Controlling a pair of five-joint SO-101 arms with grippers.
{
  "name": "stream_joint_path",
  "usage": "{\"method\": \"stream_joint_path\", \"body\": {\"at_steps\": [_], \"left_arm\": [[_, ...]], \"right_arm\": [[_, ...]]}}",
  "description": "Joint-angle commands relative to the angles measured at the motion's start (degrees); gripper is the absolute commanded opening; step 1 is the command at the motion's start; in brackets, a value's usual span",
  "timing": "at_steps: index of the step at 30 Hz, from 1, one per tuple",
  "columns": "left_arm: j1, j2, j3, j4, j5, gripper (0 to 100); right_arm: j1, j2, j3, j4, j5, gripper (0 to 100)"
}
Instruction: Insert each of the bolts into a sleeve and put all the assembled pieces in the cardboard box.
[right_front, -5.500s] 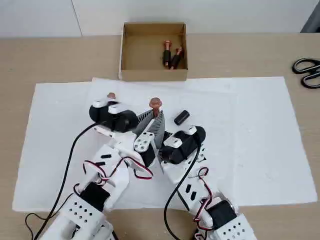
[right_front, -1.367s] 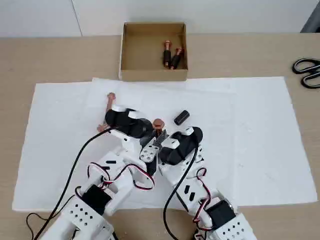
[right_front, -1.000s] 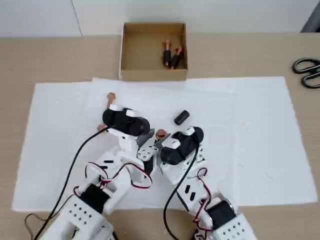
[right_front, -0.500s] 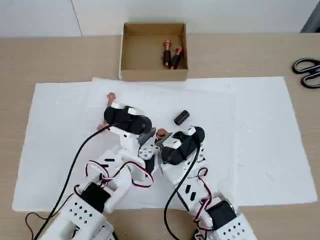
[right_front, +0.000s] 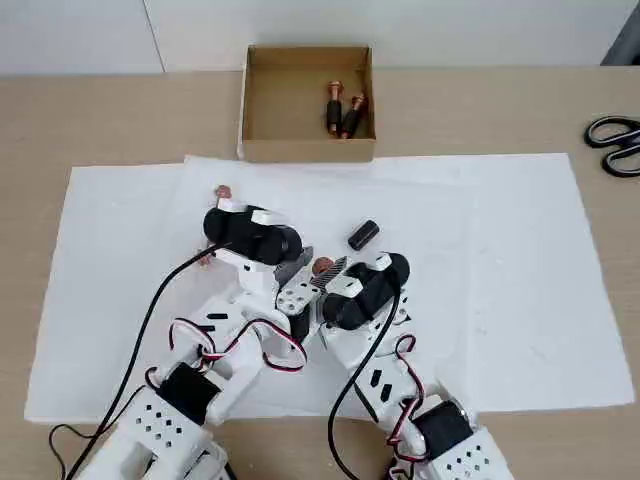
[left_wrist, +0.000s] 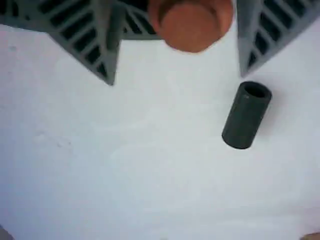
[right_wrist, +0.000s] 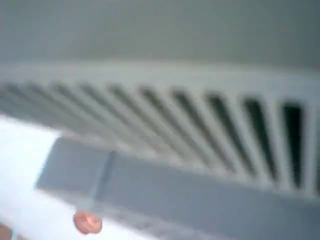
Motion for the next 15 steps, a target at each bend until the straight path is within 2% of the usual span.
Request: {"method": "stream_joint_path", "body": {"at_steps": [1,10,15], "left_arm": [[-1.76,-0.35,-4.53,-0.26,-0.35,15],[-10.2,-0.44,-5.32,0.0,-0.7,15],[-20.4,-4.48,-5.76,2.2,-0.53,15]], "right_arm": [[0.13,-1.27,0.18,-1.19,-0.7,0.4],[0.13,-1.19,0.18,-1.19,-0.7,0.4],[0.13,-1.19,0.18,-1.19,-0.7,0.4]]}}
